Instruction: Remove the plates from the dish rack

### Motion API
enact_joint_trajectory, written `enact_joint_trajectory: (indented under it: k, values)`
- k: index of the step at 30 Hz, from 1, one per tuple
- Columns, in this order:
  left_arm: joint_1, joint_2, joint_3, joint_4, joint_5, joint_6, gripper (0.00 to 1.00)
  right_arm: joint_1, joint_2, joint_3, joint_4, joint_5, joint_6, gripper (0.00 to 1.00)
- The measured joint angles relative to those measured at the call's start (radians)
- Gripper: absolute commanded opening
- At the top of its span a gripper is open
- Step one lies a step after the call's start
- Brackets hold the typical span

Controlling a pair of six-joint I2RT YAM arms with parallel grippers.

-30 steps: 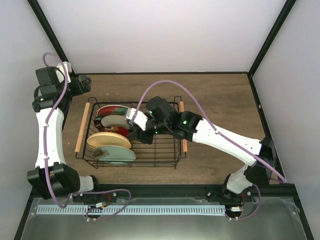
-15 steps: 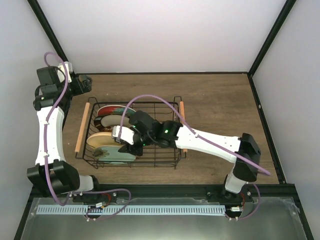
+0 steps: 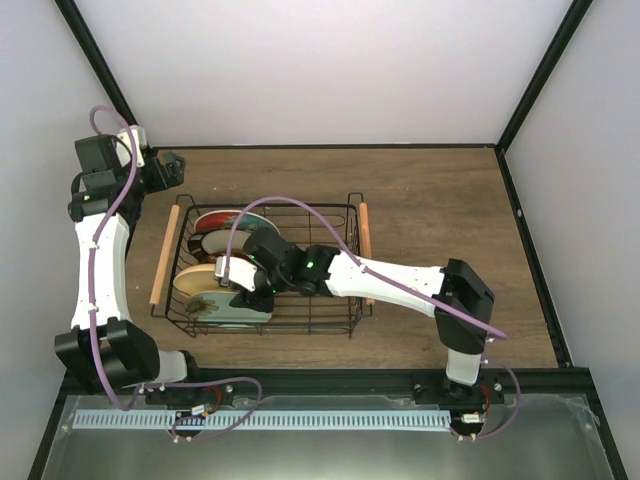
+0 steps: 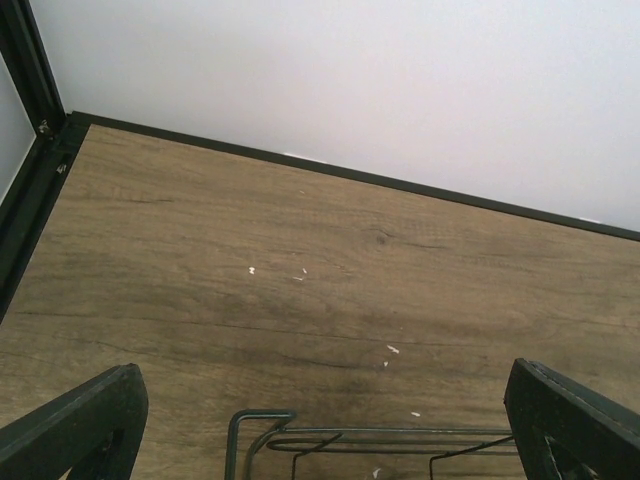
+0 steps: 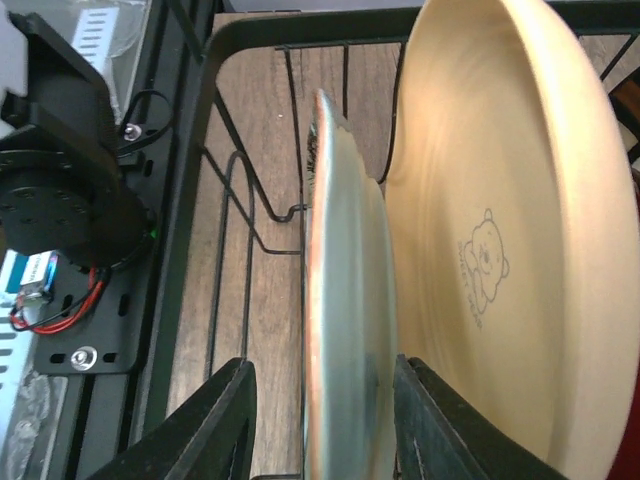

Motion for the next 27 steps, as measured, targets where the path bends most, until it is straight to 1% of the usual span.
enact_joint_trajectory:
  k: [2,4,10,12,13,14,21,27]
  values:
    - [0.001,0.0,0.0,0.003,0.002,0.001,1.0,0.0,0.019,0.009,0.006,0.008,0.0,0.39]
    - [0.001,0.0,-0.001,0.005,0.003,0.001,1.0,0.0,0.035,0.011,0.018,0.017,0.0,0.34]
    - [0.003,0.006,-0.002,0.009,0.01,0.001,1.0,0.0,0.07,0.026,0.028,0.049,-0.005,0.16]
    - [0.004,0.01,-0.003,0.01,0.01,0.001,1.0,-0.001,0.073,0.031,0.025,0.093,0.005,0.13]
    - [0.004,0.011,-0.003,0.01,0.011,0.001,1.0,-0.003,0.073,0.031,0.024,0.122,0.011,0.1]
    - [0.005,0.013,-0.004,0.009,0.011,0.001,1.0,-0.006,0.073,0.032,0.021,0.121,0.005,0.08]
    - [0.01,0.029,-0.004,0.01,0.015,-0.001,1.0,-0.002,0.063,0.032,0.011,0.155,-0.014,0.05]
    - [0.012,0.042,-0.004,0.02,0.026,-0.01,1.0,0.0,0.037,0.032,-0.024,0.194,-0.069,0.04]
